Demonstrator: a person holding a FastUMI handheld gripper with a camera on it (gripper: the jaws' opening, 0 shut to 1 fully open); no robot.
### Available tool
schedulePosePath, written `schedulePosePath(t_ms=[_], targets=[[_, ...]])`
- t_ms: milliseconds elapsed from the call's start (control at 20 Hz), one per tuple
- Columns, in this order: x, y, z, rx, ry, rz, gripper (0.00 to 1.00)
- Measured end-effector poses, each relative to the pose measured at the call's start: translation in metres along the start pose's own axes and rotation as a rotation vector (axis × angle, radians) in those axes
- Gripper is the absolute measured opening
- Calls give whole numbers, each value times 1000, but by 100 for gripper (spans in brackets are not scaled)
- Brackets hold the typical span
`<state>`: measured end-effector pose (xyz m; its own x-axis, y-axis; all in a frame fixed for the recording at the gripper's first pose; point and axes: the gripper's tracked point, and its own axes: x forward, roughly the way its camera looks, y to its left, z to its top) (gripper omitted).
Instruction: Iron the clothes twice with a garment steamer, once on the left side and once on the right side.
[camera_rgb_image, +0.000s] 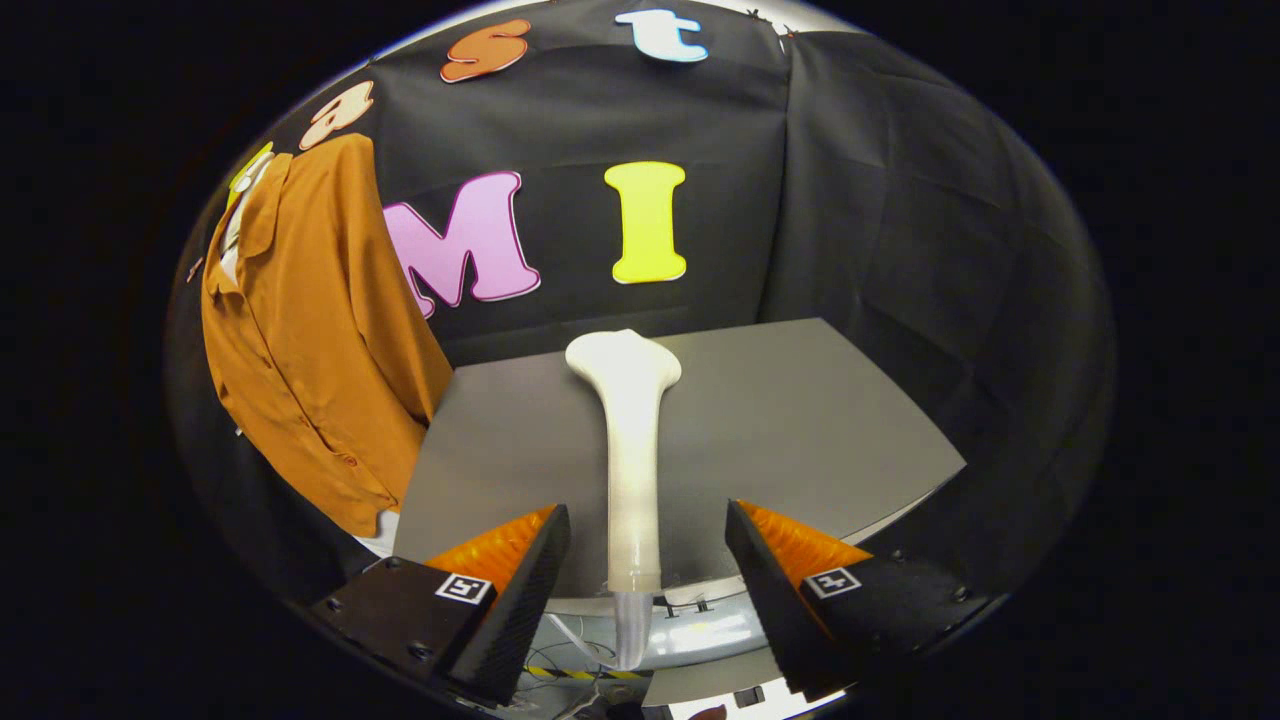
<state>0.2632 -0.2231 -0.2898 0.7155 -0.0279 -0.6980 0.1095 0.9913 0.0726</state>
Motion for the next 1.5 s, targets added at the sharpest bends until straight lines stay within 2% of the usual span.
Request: schedulePosePath(t_ms=[50,200,250,400,500,700,1000,1250,1500], targets=[[11,2,-8,3,27,3,92],[28,3,-27,24,104,-1,54],[28,5,-37,18,129,5,49],[26,3,-21,9,29,6,34],[27,3,-22,23,-28,14,29],[1,3,-10,53,-146,3,28],[-84,25,27,32,-353,-3,28],[-144,87,24,11,-420,49,28],[-171,171,18,-47,-449,92,28]])
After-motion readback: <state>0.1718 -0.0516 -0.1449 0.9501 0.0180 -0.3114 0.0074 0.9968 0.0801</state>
